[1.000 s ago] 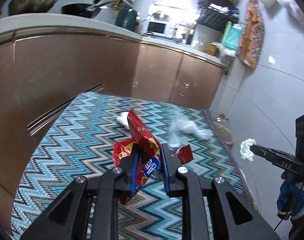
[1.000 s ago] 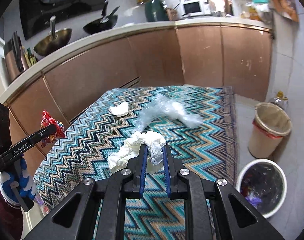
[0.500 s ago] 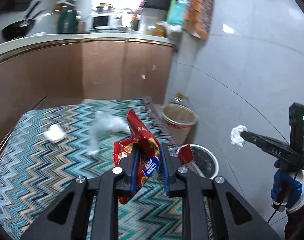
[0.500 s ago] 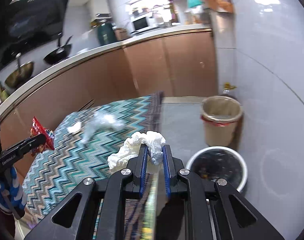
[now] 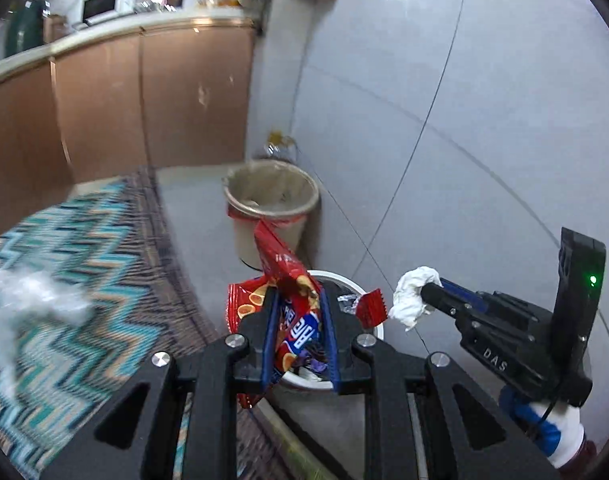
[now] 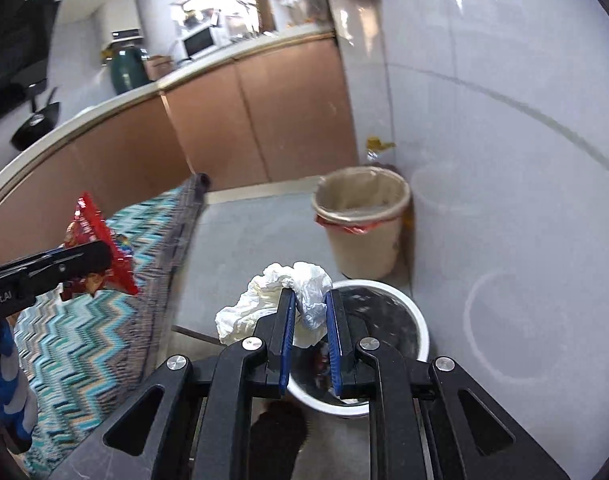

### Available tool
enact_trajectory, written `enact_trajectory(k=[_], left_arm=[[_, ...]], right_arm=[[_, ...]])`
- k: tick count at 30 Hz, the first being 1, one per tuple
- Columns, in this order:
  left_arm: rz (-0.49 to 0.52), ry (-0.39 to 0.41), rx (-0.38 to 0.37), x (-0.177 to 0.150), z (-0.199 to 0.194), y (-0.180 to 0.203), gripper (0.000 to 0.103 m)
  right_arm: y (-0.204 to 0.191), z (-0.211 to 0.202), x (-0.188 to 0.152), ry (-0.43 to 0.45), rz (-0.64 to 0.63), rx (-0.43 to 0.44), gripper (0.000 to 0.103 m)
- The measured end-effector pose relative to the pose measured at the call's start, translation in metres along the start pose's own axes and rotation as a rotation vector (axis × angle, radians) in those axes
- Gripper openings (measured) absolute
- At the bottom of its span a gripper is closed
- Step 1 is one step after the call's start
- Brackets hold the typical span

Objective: Collect trash
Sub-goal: 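Carry tissue and red wrapper over the black-lined bin and open both tools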

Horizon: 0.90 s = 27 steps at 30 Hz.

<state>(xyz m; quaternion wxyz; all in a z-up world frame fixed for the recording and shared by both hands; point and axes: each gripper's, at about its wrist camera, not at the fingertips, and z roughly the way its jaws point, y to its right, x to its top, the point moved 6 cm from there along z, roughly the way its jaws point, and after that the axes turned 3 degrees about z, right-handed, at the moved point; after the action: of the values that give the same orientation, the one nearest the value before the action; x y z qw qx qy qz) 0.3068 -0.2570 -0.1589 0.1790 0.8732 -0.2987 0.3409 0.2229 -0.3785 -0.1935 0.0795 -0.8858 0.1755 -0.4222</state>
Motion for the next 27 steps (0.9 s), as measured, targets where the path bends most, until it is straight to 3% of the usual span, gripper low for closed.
enact_trajectory(k=[10,14,18,22,27], left_arm=[[-0.005,-0.136,-0.041,0.005,0.111,0.015,0.024],[-0.039,-0.17,-0.058,0.004,0.138,0.012,0.034],[-0.081,-0.173,-0.068,0.004,0.152,0.008,0.04],[-0.098,-0.165,-0.066,0.006,0.157,0.006,0.042],[-0.077,-0.107,-0.055,0.011,0.143,0.01,0.043]], right_arm=[[0.046,0.073,-0.01,-0.08,0.059,-0.068,0.018],[0.059,0.097,-0.017,-0.114,0.073,-0.09,0.02],[0.067,0.111,-0.023,-0.138,0.078,-0.107,0.023],[0.072,0.117,-0.026,-0.145,0.086,-0.118,0.034],[0.07,0.114,-0.027,-0.147,0.084,-0.123,0.036]])
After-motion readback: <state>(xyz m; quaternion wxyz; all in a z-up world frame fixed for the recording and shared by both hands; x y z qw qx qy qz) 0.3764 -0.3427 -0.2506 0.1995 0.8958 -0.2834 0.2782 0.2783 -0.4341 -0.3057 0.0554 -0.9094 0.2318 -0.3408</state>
